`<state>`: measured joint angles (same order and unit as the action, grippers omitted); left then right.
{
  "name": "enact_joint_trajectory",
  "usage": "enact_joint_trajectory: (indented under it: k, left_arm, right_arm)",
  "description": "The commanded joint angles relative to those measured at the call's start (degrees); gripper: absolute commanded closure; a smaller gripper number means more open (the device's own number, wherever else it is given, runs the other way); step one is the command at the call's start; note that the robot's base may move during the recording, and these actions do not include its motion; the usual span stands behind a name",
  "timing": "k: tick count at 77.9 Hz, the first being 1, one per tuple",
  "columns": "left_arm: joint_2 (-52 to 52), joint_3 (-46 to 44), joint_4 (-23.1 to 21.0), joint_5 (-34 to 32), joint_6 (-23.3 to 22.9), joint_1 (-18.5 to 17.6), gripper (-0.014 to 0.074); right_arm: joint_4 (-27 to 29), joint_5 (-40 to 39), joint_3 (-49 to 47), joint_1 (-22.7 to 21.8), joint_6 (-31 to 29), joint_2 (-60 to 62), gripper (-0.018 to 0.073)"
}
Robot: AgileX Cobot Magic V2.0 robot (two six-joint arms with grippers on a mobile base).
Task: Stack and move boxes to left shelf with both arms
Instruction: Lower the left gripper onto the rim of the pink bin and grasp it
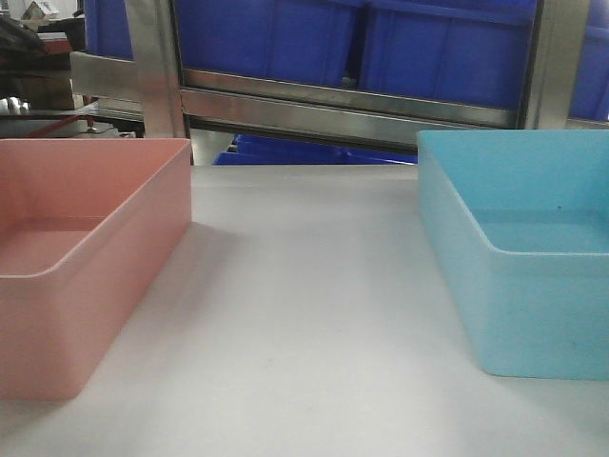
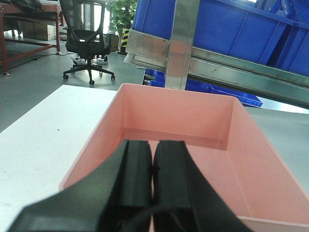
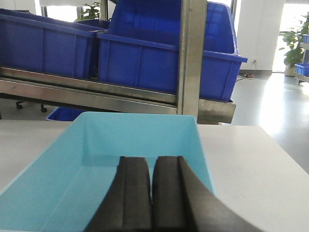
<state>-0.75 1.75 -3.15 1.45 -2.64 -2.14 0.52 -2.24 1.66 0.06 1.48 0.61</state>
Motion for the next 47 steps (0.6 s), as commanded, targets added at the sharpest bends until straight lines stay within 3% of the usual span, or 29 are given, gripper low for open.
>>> enact_joint_trajectory:
  k: [1,36,47]
  left_arm:
    - [-0.97,-0.25,-0.27,-4.41,0.19,-0.33,0.0598]
    - [-0.97,-0.25,-0.27,-4.68,0.19,-0.33,0.0597]
    - [-0.97,-0.25,-5.31,-6.82,0.07,-0.33,0.0598]
  right_arm:
    - [-0.01,-4.90,-1.30,-0.14,-0.57,1.11,0.0510]
    - [-0.01,-4.90,-1.30,-0.14,-0.57,1.11,0.0510]
    - [-0.01,-4.90,-1.30,-0.14,-0.57,1.11,0.0510]
